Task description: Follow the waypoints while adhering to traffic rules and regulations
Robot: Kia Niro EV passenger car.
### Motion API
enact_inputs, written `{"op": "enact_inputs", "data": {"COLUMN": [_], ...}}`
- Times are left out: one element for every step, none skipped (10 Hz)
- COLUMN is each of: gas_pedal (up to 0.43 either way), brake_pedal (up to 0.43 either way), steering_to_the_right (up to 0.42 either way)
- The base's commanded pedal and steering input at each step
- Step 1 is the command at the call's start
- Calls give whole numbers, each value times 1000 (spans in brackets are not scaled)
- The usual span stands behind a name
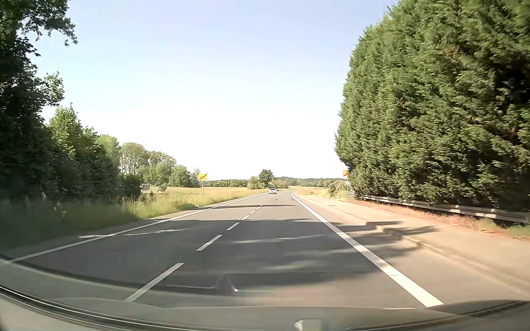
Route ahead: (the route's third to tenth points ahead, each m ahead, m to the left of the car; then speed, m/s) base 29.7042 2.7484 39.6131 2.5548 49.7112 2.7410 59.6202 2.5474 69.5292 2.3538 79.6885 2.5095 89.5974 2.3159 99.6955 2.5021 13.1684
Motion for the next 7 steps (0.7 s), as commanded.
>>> {"op": "enact_inputs", "data": {"gas_pedal": [0,0,0,0,0,0,0], "brake_pedal": [30,30,30,30,30,30,30], "steering_to_the_right": [0,-1,-1,-1,-1,-1,-1]}}
